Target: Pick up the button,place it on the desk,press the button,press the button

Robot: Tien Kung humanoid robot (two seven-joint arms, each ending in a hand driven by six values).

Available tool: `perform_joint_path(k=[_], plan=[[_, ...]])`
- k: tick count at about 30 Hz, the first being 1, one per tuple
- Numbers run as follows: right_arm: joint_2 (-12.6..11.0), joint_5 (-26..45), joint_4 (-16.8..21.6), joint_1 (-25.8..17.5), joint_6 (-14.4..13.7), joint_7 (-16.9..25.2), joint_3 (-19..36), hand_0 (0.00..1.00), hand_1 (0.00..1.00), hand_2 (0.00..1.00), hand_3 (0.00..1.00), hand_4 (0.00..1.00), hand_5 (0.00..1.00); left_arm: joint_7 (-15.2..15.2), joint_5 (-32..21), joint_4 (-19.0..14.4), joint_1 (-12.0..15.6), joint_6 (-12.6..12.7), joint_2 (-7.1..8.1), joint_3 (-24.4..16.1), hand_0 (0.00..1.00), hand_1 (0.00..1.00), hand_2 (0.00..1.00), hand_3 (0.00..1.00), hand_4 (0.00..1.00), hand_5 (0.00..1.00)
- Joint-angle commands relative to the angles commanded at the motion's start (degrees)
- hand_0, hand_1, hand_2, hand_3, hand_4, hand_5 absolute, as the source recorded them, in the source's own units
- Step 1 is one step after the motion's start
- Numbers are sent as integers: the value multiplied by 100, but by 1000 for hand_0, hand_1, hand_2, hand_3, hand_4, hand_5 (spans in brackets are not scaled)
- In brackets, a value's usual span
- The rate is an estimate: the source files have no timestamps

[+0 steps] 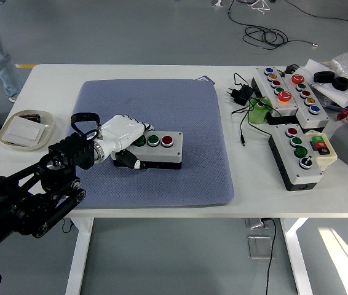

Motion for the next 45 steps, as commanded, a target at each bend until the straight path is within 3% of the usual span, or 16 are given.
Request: perform_joint_path(k=[23,29,30,45], plan=[[-2,-17,0,-3,0,0,12,787,797,817,751,412,479,139,-112,-316,73,-368,47,-333,838,879,828,819,884,316],[-2,-23,0,-5,-2,0,20,787,797,817,751,412,479,170,-192,-377,94,-565,54,-381,852,909,851,828,891,331],[-2,-24,0,-5,-2,0,21,787,797,817,751,412,479,173,-198,-385,96,-578,55,-387,869,931,898,845,901,353],[-3,-42,0,-16,-1,-4,38,787,797,817,751,412,479,281,-440,-610,162,-924,116,-659,873,951,931,871,908,369]])
